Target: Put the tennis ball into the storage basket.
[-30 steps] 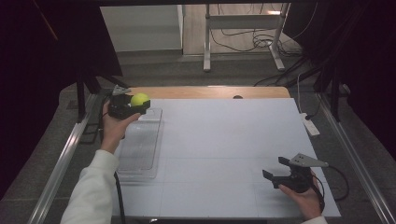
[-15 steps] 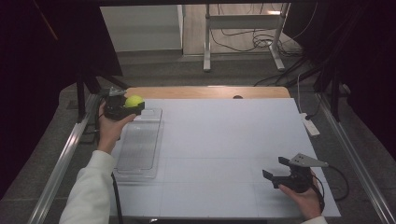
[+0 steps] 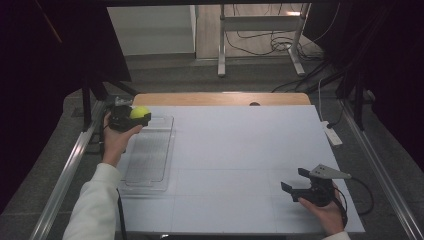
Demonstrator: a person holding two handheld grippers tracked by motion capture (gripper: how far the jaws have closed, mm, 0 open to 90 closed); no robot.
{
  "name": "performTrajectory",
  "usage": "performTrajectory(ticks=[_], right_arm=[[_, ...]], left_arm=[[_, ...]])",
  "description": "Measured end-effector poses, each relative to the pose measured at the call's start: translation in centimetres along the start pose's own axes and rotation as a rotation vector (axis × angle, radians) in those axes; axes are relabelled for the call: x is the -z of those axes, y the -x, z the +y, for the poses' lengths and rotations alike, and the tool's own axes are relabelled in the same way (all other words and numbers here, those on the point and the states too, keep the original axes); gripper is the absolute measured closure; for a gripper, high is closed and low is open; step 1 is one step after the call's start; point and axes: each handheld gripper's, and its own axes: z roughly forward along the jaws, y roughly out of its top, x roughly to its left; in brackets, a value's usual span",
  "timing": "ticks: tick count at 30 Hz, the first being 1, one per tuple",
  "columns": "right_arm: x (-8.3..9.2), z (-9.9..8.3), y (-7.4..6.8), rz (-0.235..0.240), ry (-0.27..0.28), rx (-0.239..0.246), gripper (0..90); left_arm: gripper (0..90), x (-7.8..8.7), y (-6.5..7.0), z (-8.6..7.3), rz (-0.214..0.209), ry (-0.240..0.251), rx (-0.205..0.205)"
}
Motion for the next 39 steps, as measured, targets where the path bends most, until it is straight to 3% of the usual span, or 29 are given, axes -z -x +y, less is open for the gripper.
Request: performTrajectory(ticks=[26,39], right_arm=[[0.0,0.0,0.0,-0.002,-0.001,0.000,10.4],[-0.1,0.0,0.0,-0.001,-0.003,0.001,10.4]], left_arm=[[26.6,-2.1,-0.2,-1.5,0.033,-0.106,-0.022],[26.6,-2.7,-0.1,-1.8,0.034,-0.125,-0.031]])
